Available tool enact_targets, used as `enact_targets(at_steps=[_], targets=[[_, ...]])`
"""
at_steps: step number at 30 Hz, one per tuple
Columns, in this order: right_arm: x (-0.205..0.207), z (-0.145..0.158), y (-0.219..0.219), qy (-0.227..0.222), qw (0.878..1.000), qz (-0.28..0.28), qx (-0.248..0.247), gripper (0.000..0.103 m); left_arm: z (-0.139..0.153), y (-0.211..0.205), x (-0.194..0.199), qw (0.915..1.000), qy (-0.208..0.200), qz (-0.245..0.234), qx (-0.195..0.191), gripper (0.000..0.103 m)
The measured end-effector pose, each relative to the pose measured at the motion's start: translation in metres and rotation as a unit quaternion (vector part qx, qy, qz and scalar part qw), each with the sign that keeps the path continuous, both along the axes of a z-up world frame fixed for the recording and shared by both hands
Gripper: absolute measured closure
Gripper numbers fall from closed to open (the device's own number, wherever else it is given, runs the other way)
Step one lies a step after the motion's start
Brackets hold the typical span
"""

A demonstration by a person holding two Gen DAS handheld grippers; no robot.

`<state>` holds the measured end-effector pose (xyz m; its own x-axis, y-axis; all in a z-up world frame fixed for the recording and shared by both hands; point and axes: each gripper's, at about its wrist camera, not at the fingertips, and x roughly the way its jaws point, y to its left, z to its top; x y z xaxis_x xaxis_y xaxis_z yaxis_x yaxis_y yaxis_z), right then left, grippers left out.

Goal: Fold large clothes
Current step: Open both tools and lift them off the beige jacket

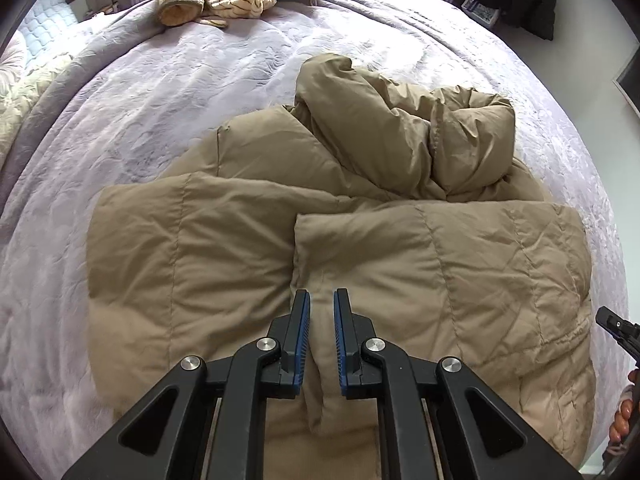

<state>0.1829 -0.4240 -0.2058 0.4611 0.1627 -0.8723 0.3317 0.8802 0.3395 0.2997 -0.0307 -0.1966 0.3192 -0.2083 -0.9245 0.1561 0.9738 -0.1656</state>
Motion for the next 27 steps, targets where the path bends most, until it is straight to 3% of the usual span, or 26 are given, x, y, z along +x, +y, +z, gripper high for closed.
enact_targets(at_steps=[6,7,8,9,10,18,19,22,24,27], targets=[[-0.016,0.008,0.005,0.003,1.0,-0.005,0.014,0.073,0.006,-0.004,-0.018,0.9999,0.005,0.0,0.01,0.089],[-0.019,0.009,0.006,0.002,1.0,-0.005,0.015,0.073,0.007,-0.003,-0.021,0.9999,0.005,0.003,0.013,0.085],[-0.022,0.01,0.007,0.002,1.0,-0.004,0.016,0.073,0.007,-0.003,-0.025,0.9999,0.006,0.004,0.014,0.07],[-0.024,0.011,0.008,0.002,1.0,-0.003,0.017,0.073,0.008,-0.002,-0.029,0.9998,0.008,0.009,0.017,0.017],[-0.026,0.011,0.009,0.002,1.0,-0.003,0.019,0.073,0.011,0.0,-0.033,0.9995,0.001,0.02,0.026,0.001],[-0.042,0.018,0.016,0.005,0.999,0.014,0.032,0.071,0.02,-0.006,-0.06,0.9984,0.003,0.026,0.05,0.001],[-0.044,0.019,0.016,0.006,0.999,0.017,0.033,0.067,0.022,-0.007,-0.065,0.9981,0.002,0.028,0.055,0.001],[-0.051,0.021,0.016,0.004,0.999,0.019,0.039,0.038,0.026,-0.01,-0.076,0.9972,0.006,0.033,0.067,0.001],[-0.055,0.023,0.016,-0.001,0.999,0.02,0.042,0.013,0.026,-0.011,-0.082,0.9964,0.009,0.035,0.077,0.001],[-0.063,0.028,0.018,-0.016,0.999,0.029,0.033,0.009,0.028,-0.012,-0.092,0.9953,0.014,0.037,0.089,0.001]])
